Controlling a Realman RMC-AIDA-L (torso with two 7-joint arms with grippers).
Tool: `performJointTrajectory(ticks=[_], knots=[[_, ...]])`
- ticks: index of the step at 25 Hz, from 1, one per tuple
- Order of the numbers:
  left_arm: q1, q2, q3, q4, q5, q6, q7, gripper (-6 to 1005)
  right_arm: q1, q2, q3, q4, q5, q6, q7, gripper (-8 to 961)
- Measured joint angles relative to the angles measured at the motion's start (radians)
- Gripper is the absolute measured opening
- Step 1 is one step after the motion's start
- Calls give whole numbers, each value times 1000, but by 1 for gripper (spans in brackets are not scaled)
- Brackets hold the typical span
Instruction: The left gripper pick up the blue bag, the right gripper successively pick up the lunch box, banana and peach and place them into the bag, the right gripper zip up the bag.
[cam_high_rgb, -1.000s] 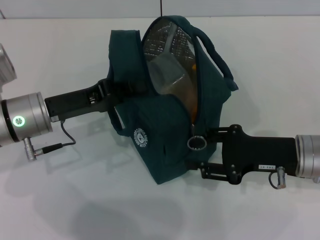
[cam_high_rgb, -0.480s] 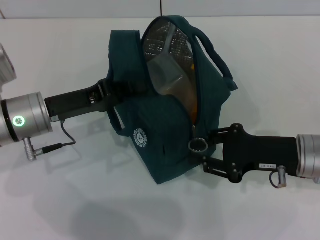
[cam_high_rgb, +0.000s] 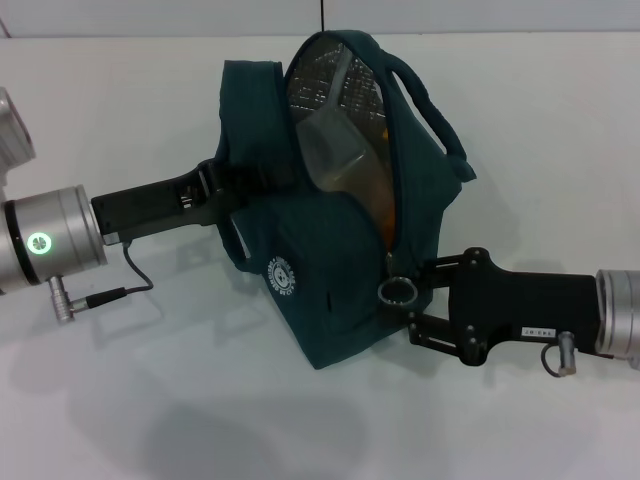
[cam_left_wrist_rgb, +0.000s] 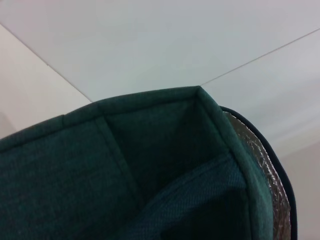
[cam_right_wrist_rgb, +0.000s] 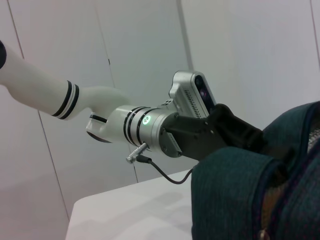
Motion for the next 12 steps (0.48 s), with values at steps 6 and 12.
performJointTrajectory(ticks=[6, 12], knots=[[3, 0, -1, 0, 0, 0, 1, 32, -2, -2, 0, 1, 0, -3, 1, 301], [3, 0, -1, 0, 0, 0, 1, 32, -9, -1, 0, 1, 0, -4, 1, 299]])
